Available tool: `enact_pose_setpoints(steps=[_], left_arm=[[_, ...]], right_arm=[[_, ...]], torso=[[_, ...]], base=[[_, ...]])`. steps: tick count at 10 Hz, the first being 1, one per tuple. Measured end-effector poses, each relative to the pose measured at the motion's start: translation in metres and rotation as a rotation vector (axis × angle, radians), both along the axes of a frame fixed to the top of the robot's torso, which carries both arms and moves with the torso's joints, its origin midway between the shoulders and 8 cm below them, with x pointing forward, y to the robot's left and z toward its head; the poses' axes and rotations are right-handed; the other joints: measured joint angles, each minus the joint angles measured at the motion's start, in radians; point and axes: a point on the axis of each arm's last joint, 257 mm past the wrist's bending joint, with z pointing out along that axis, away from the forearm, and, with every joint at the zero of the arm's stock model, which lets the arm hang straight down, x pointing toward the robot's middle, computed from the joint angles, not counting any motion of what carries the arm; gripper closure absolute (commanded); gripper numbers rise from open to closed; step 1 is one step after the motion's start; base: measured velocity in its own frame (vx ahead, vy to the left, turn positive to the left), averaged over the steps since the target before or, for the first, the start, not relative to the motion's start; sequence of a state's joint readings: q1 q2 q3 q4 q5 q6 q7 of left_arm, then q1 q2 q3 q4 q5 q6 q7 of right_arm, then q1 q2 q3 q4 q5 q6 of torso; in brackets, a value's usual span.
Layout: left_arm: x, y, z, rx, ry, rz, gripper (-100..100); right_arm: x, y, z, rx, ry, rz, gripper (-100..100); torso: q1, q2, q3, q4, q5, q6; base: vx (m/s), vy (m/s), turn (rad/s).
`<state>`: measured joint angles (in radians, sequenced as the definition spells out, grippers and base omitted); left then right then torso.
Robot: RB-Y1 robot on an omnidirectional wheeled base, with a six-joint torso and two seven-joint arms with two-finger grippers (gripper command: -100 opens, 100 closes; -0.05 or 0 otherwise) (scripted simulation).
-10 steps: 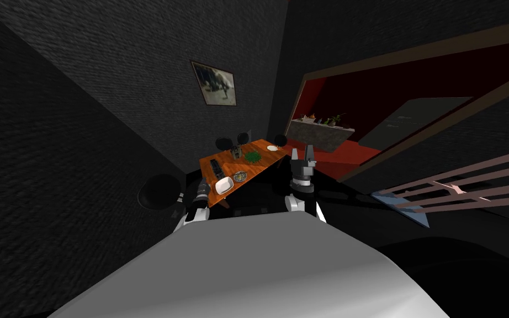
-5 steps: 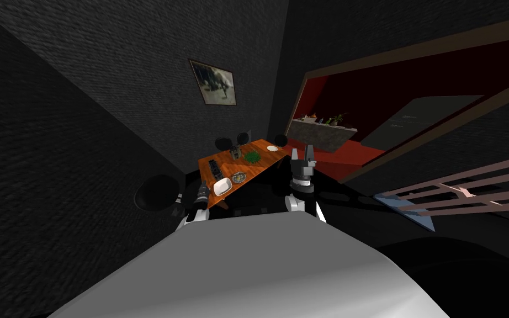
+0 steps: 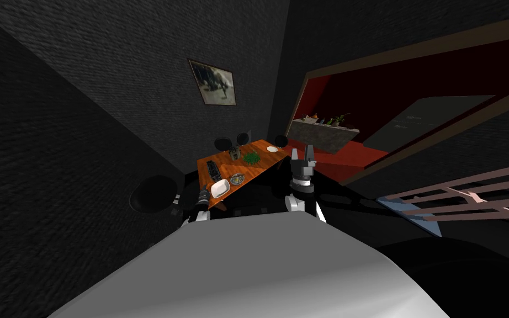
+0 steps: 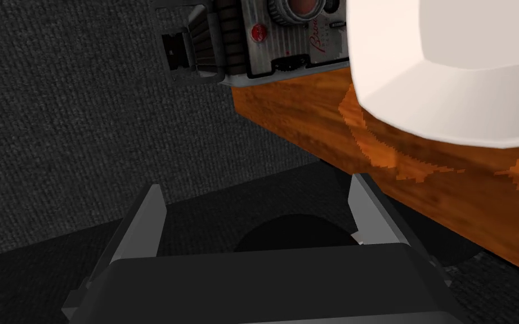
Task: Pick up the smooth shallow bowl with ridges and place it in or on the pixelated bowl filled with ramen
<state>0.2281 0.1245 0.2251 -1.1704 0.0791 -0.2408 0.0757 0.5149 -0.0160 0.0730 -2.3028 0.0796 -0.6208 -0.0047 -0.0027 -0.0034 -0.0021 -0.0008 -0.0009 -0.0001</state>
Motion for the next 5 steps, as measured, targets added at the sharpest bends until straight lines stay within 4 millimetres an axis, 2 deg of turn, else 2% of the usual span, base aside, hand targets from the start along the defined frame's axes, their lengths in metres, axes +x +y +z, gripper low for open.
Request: enact_pose_setpoints(steps=[5], left_arm=[[-0.028,0.006,-0.055,-0.057,0.122,0.053,-100]], right_arm=[[0.0,0.0,0.0,0.0,0.0,0.0,0]], torso=[[0.0,0.0,0.0,0.0,0.0,0.0]], base=[[0.048,-0.057,0.033]])
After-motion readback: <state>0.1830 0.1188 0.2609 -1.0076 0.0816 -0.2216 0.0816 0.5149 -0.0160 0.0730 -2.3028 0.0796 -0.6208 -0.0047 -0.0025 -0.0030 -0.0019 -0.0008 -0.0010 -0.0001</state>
